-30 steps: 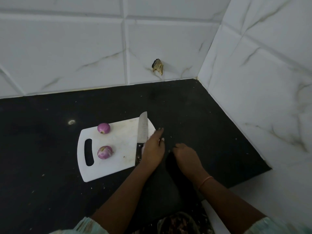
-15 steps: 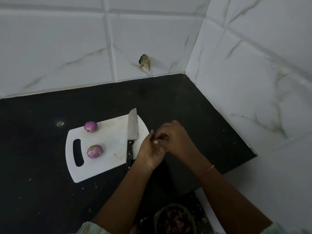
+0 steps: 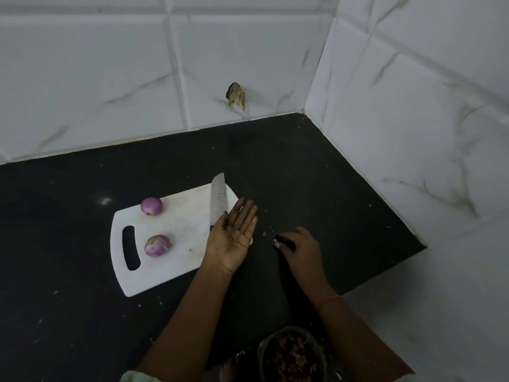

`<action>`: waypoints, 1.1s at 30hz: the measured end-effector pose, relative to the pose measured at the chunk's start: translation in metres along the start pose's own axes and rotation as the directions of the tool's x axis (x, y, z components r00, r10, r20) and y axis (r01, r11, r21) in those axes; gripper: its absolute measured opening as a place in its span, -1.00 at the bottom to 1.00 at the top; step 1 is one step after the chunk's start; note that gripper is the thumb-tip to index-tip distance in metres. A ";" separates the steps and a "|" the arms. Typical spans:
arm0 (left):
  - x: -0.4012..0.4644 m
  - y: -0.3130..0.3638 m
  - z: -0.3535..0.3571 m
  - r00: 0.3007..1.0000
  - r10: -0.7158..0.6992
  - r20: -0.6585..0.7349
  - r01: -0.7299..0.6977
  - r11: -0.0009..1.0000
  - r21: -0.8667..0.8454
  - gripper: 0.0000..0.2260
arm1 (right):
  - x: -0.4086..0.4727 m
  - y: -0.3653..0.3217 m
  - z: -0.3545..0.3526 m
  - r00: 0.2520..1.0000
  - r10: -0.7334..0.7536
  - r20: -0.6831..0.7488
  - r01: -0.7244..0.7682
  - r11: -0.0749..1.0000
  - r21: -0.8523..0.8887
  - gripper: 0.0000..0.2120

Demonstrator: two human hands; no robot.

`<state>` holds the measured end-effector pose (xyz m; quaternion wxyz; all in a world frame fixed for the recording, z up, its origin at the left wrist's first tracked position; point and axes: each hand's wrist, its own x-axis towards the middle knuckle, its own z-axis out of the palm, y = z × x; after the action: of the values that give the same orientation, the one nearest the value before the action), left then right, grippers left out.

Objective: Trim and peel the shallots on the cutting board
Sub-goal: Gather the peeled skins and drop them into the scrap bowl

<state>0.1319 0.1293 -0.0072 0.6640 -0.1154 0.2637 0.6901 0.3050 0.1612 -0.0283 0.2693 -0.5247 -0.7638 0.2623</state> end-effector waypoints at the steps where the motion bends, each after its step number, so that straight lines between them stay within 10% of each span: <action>1: 0.001 -0.001 0.000 1.000 0.003 -0.002 -0.003 1.000 0.000 -0.57 | 0.001 -0.001 0.001 1.000 -0.030 0.006 0.031 0.999 -0.029 -0.86; 15: 0.012 -0.012 0.007 0.999 -0.015 -0.042 0.021 0.990 0.142 -0.58 | 0.013 -0.007 0.016 0.970 -0.126 0.210 0.219 0.829 -0.515 -0.80; 21: 0.016 -0.015 0.002 0.998 -0.020 -0.056 0.027 0.991 0.133 -0.59 | 0.032 -0.040 0.012 0.994 -0.036 0.098 0.037 0.999 -0.009 -0.92; 27: 0.014 -0.015 0.010 0.993 -0.116 0.017 0.115 0.992 0.056 -0.59 | 0.036 -0.068 0.004 0.953 -0.294 0.078 0.300 0.951 -0.077 -0.85; 33: 0.006 -0.011 0.017 0.994 -0.085 0.072 0.084 0.996 0.009 -0.59 | 0.038 -0.061 -0.009 0.975 -0.199 -0.097 0.210 0.970 0.126 -0.96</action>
<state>0.1455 0.1429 0.0014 0.7020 -0.0994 0.2367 0.6643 0.2597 0.1786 0.0251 0.3615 -0.4343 -0.7823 0.2622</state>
